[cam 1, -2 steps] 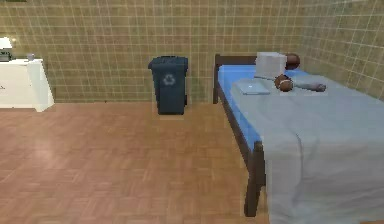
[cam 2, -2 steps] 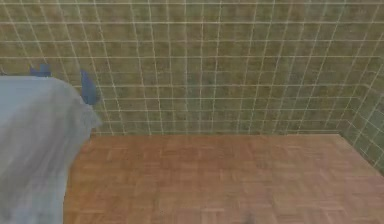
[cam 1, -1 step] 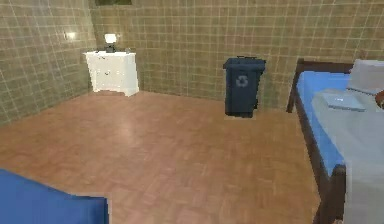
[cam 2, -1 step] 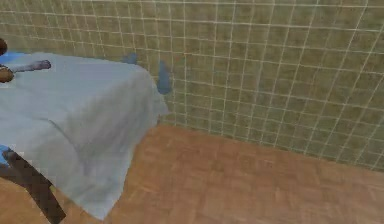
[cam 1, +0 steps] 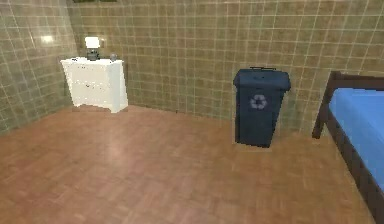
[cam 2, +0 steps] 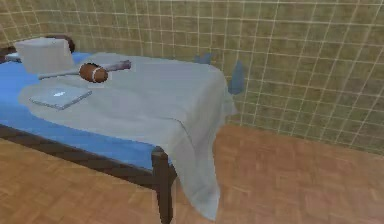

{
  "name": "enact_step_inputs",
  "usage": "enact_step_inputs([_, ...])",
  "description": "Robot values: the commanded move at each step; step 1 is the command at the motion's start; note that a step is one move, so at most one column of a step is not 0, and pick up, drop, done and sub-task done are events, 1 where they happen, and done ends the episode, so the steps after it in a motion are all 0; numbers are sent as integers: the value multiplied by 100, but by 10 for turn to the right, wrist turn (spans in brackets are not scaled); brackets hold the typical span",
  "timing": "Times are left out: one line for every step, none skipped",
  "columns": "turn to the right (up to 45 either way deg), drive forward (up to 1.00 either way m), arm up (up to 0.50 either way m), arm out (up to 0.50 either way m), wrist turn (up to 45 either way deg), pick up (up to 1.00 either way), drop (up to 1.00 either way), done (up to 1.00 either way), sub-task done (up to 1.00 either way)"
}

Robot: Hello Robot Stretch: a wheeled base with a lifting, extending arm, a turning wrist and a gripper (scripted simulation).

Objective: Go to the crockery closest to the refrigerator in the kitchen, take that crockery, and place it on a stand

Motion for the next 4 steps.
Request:
enact_step_inputs([-150,0,0,0,0,0,0,0,0])
enact_step_inputs([0,45,0,0,0,0,0,0,0])
enact_step_inputs([-450,0,0,0,0,0,0,0,0])
enact_step_inputs([-60,0,0,0,0,0,0,0,0])
